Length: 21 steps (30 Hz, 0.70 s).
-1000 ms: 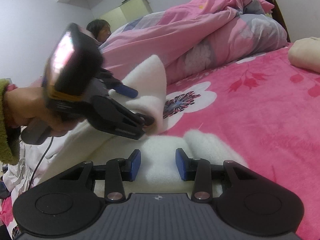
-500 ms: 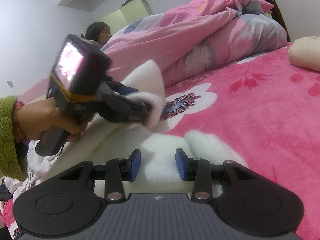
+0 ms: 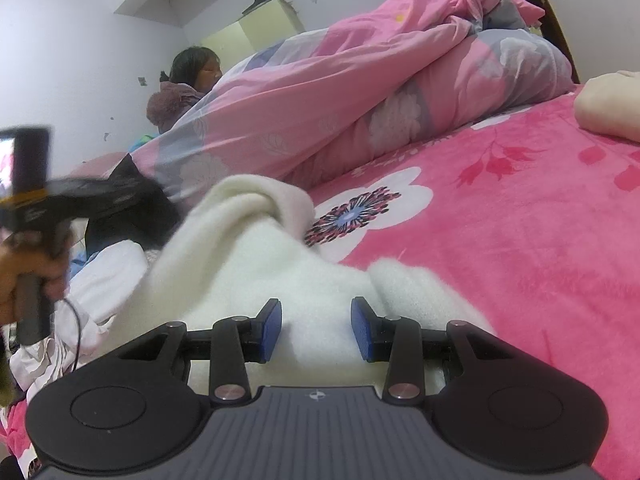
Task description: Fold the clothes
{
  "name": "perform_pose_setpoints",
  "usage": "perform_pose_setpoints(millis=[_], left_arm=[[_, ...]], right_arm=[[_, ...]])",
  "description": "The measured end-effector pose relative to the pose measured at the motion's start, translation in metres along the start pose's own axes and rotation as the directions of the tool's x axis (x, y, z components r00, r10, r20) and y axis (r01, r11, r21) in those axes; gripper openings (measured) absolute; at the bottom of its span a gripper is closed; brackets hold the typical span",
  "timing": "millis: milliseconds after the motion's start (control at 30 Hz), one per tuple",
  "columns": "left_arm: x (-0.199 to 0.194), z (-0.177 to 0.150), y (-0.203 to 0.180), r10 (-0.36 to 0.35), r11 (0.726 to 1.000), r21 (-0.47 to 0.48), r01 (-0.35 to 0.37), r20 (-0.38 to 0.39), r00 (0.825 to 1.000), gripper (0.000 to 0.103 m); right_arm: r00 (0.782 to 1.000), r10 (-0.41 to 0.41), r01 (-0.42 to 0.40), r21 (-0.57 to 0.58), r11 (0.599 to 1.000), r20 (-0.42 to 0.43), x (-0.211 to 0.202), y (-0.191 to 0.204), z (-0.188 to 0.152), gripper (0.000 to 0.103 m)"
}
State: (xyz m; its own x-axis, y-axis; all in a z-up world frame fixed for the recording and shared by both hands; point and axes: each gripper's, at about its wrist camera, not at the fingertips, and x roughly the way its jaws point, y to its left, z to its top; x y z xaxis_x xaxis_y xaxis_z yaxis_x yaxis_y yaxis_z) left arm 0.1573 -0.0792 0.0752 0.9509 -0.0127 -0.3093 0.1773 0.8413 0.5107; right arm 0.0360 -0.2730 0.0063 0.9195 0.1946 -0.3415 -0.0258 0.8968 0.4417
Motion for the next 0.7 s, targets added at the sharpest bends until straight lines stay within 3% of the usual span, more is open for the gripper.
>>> perform_pose_setpoints(millis=[67,133,200,300,400,500,633,700], left_arm=[[-0.008,-0.001,0.003,-0.058,0.998,-0.004,0.058,0.009,0.998,0.003],[-0.017,0.003,0.001,-0.110,0.994,0.012,0.110,0.037,0.993,0.011],[-0.023,0.011,-0.011,-0.170,0.984,0.069,0.165,0.069,0.983,0.037],[-0.023,0.022,-0.043,-0.246,0.952,0.208,0.225,0.079,0.966,0.054],[-0.005,0.029,-0.085,-0.271,0.890,0.389,0.236,0.036,0.962,0.055],[0.029,0.029,-0.123,-0.245,0.819,0.525,0.231,-0.045,0.969,0.055],[0.073,0.026,-0.155,-0.171,0.727,0.659,0.192,-0.097,0.980,0.057],[0.086,0.029,-0.164,-0.167,0.705,0.680,0.203,-0.118,0.979,0.058]], right_arm=[[1.000,-0.002,0.002,-0.002,1.000,0.000,-0.001,0.001,0.000,0.041],[1.000,-0.003,0.003,-0.002,1.000,0.001,-0.001,0.001,-0.001,0.041],[1.000,-0.005,0.005,-0.003,1.000,0.002,-0.001,0.001,-0.001,0.041],[1.000,-0.006,0.006,-0.004,1.000,0.003,-0.002,0.001,-0.001,0.041],[1.000,-0.005,0.005,-0.002,1.000,0.004,-0.002,0.001,-0.001,0.041],[1.000,-0.004,0.004,-0.001,1.000,0.004,-0.001,0.000,-0.001,0.041],[1.000,-0.001,0.001,0.002,1.000,0.005,-0.002,-0.001,-0.001,0.041],[1.000,0.000,0.000,0.003,1.000,0.005,-0.002,-0.001,-0.001,0.041]])
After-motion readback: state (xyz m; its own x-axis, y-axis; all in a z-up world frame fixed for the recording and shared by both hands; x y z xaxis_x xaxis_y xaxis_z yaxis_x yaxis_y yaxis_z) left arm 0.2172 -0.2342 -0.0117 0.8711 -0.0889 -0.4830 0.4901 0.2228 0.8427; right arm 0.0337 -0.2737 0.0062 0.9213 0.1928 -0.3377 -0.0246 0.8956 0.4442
